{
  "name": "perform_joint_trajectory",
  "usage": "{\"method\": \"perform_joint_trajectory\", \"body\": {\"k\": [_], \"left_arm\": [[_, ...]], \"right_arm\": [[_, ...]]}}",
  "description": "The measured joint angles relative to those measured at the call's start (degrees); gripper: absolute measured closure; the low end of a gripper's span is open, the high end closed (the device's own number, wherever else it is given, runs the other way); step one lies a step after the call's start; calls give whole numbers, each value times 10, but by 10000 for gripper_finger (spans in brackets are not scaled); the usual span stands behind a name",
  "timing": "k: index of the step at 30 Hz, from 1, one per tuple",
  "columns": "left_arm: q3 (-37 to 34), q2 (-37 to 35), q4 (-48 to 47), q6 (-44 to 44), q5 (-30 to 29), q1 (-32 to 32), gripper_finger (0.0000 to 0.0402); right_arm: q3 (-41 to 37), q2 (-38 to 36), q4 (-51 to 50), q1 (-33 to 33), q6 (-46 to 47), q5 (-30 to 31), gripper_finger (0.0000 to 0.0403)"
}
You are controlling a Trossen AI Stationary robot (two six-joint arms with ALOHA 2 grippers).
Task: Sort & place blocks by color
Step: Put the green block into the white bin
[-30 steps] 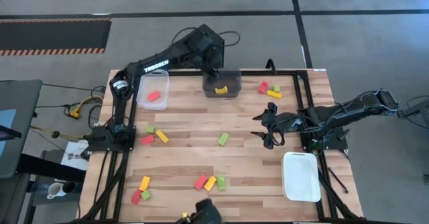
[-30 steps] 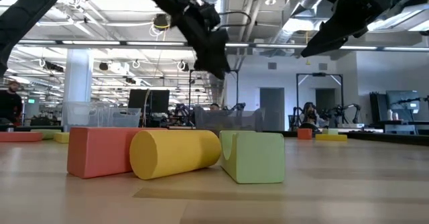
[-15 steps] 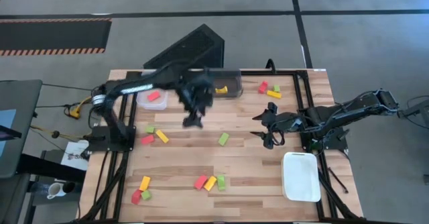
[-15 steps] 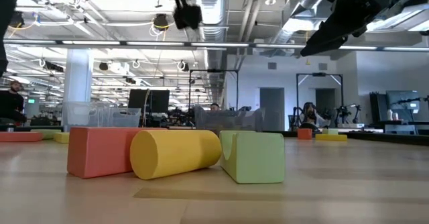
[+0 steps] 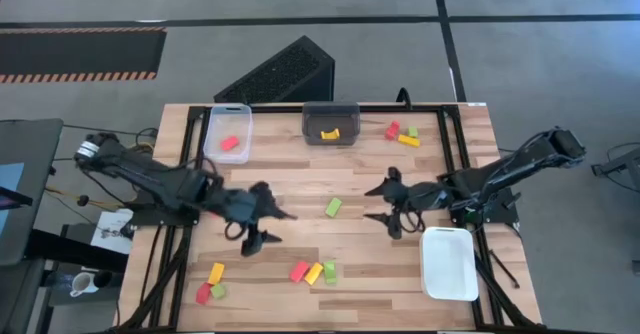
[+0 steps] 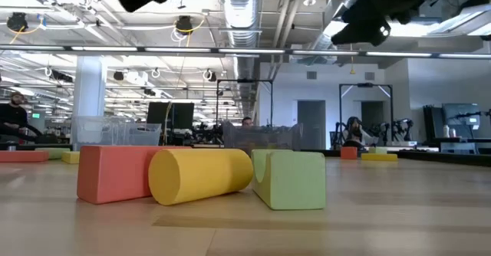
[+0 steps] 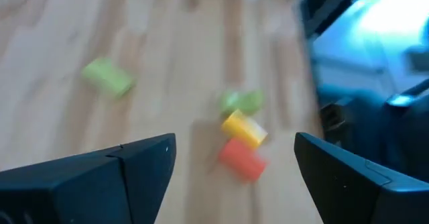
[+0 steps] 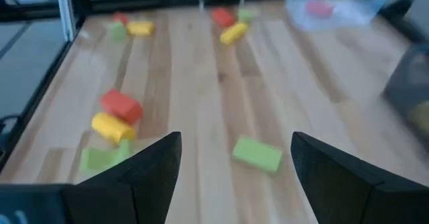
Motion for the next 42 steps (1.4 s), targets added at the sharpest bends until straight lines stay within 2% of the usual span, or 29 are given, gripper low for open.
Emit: {"method": "perform_joint_trajectory", "body": {"k": [2,5,11,18,22,28,34,40,42], "left_arm": [[-30,4,84,6,0,-21,116],[-38,41,158,44,-2,-41,116],[-39,148,236,180,10,-51,116],[-20,277,341,354,75,-42,116],[52,328,299,418,80,-42,116],[193,416,135,502,79,-40,116],[330,513,11,573,79,-32,122],[420,582,-98,633,77,-27,142],[434,597,-98,647,77,-25,148]], "right_arm": [[16,30,-6,12,18,0,97],[44,70,-22,33,38,0,97],[105,131,-100,75,104,2,97],[131,164,-130,114,146,3,97],[132,163,-140,126,170,3,97],[131,156,-145,137,173,7,97],[131,160,-147,136,173,6,97],[131,160,-160,137,171,6,97],[131,160,-160,136,170,6,97]]}}
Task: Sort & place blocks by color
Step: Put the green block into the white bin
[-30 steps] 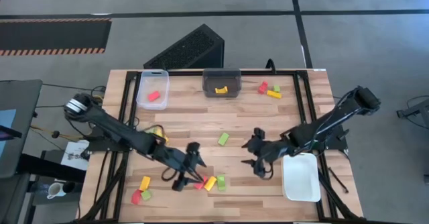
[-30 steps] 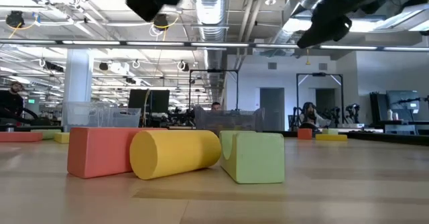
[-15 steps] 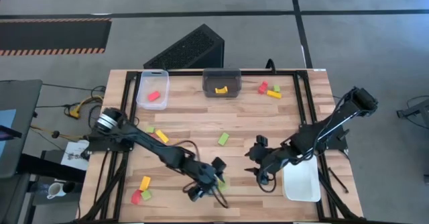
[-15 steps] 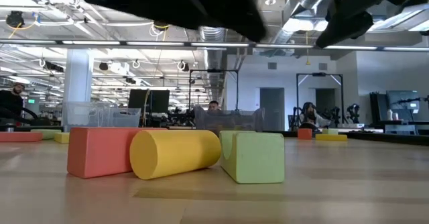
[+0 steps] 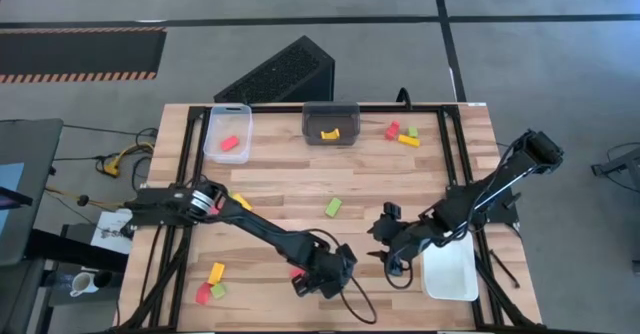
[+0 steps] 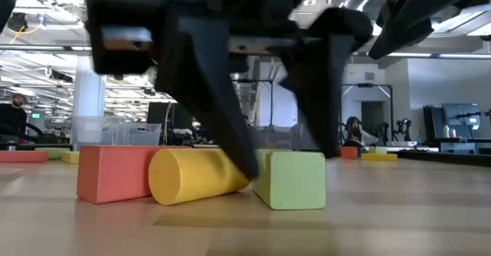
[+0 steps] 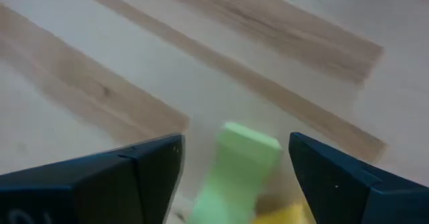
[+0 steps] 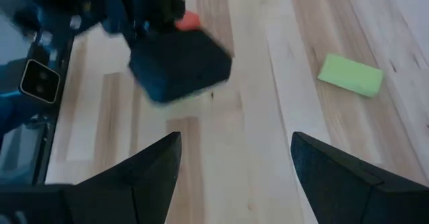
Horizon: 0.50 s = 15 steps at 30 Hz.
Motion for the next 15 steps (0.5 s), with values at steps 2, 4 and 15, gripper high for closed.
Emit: {"method": "perform_joint_trajectory", "body": {"k": [2,4,15], "left_arm": [[4,7,-13,13,0,1,152],[4,12,-12,23,0,3,155],[4,13,-15,37,1,3,192]], "right_arm": [[0,0,-2,0,-2,0,97],[0,0,-7,0,-2,0,97],[0,0,-13,-2,-3,-1,97]]}}
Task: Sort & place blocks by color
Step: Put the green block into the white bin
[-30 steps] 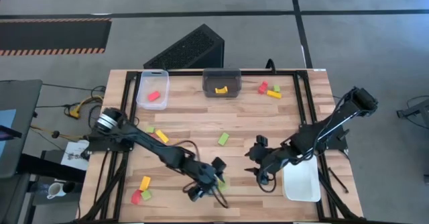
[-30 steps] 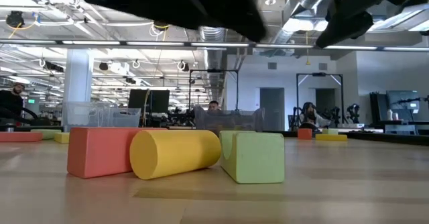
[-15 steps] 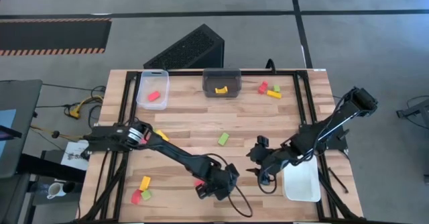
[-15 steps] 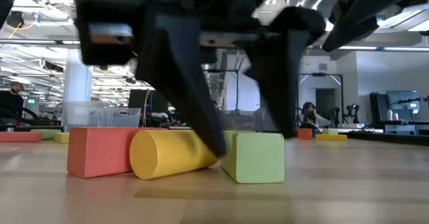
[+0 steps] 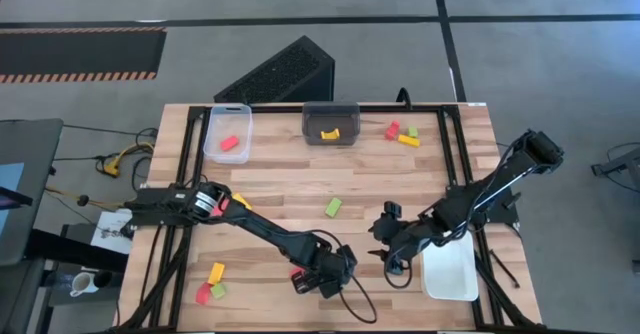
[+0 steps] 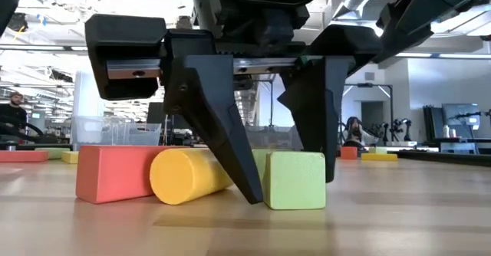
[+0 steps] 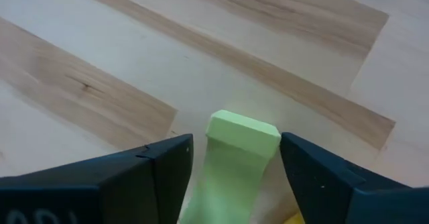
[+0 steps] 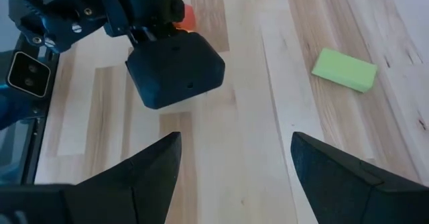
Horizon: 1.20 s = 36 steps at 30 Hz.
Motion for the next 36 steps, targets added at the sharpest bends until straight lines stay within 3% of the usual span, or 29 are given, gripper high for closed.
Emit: {"method": "perform_joint_trajectory", "body": {"k": [8,15,22,26,32,36], "left_arm": [[0,0,5,20,0,-2,251],[7,0,12,5,-19,-3,302],[67,0,-4,-80,-68,-4,326],[88,-2,53,-130,-76,-1,351],[101,-2,64,-223,-79,7,391],[100,-1,64,-300,-43,9,379]], "right_arm": [[0,-1,-9,0,7,-2,97],[0,-34,-108,11,86,3,97],[0,-88,-186,59,134,78,97],[0,-114,-202,89,135,133,97],[0,-155,-225,125,151,140,97],[0,-174,-253,145,162,140,97]]}}
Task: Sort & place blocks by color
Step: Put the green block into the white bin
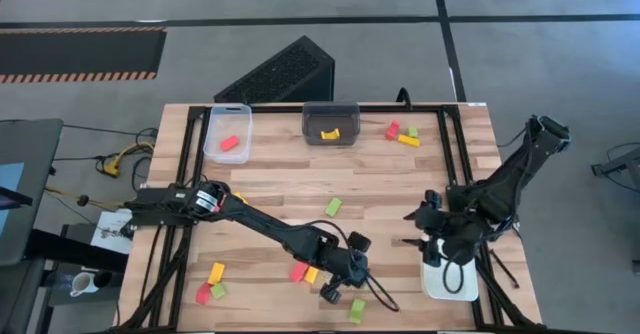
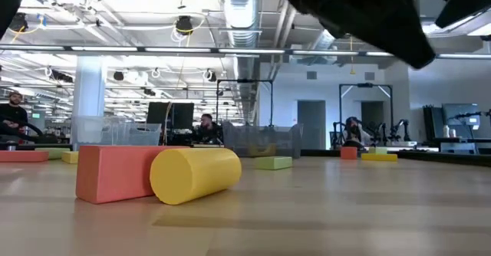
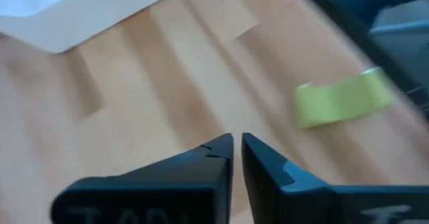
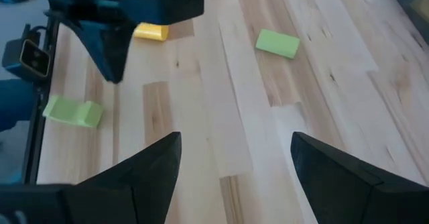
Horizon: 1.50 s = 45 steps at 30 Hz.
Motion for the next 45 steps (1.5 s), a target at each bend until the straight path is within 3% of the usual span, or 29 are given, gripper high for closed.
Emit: {"method": "perform_joint_trajectory", "body": {"k": [5,9,15,19,27,36,40,45], "left_arm": [[0,3,88,-19,58,-24,306],[1,34,183,-84,11,-52,229],[87,54,136,-464,-133,-50,146],[119,58,63,-634,-148,-51,143],[132,58,13,-755,-171,-75,191],[132,58,-18,-784,-209,-93,229],[132,58,-109,-786,-197,-69,219],[132,53,-223,-755,-192,8,185]], "right_arm": [[0,-11,-8,19,8,0,97],[0,-12,-8,34,9,-6,97],[0,-12,-9,63,22,-13,97],[0,-12,-14,76,23,-19,97],[0,-12,-14,86,24,-40,97],[0,-12,-13,108,36,-41,97],[0,-12,-13,108,37,-42,97],[0,-12,-8,108,38,-42,97]]}}
